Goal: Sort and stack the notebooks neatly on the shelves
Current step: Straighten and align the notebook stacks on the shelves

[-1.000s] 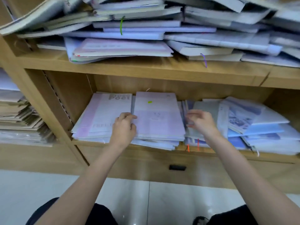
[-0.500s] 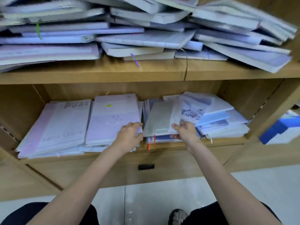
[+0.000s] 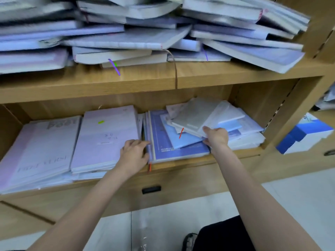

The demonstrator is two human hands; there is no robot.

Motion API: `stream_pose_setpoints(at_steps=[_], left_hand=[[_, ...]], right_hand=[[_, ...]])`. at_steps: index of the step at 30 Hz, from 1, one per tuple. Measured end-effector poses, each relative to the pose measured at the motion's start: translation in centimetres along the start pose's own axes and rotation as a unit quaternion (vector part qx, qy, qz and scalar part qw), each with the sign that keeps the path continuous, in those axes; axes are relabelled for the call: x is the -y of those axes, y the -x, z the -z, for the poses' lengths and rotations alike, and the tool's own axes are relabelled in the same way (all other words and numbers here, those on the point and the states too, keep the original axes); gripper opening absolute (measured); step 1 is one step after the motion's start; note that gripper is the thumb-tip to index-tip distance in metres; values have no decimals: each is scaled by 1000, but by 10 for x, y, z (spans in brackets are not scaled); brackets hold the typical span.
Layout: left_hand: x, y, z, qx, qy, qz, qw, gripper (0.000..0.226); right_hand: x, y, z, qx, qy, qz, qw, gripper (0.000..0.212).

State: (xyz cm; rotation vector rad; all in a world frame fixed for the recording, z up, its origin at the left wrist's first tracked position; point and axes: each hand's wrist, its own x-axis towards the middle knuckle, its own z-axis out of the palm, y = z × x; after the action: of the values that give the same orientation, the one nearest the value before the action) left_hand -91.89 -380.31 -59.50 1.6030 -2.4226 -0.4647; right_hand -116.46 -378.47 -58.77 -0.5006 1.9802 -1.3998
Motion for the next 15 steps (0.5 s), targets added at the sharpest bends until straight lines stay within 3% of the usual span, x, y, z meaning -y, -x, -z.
stream_pose_setpoints(at_steps=[5, 8, 11, 15], left_hand=[[0, 1, -6, -13, 11, -2, 1000, 46], [0, 5, -6, 2, 20, -15, 1000, 47], [3, 11, -1, -17, 56, -24, 998, 47], [-4, 20, -10, -79, 97, -92, 988, 43]], right_hand=[[11, 3, -13, 51, -134, -70, 987, 22], [11, 10, -18, 35, -217, -83, 972, 18], [7, 23, -13, 58, -185, -92, 977, 14], [-21, 48, 28, 179, -120, -92, 972, 21]])
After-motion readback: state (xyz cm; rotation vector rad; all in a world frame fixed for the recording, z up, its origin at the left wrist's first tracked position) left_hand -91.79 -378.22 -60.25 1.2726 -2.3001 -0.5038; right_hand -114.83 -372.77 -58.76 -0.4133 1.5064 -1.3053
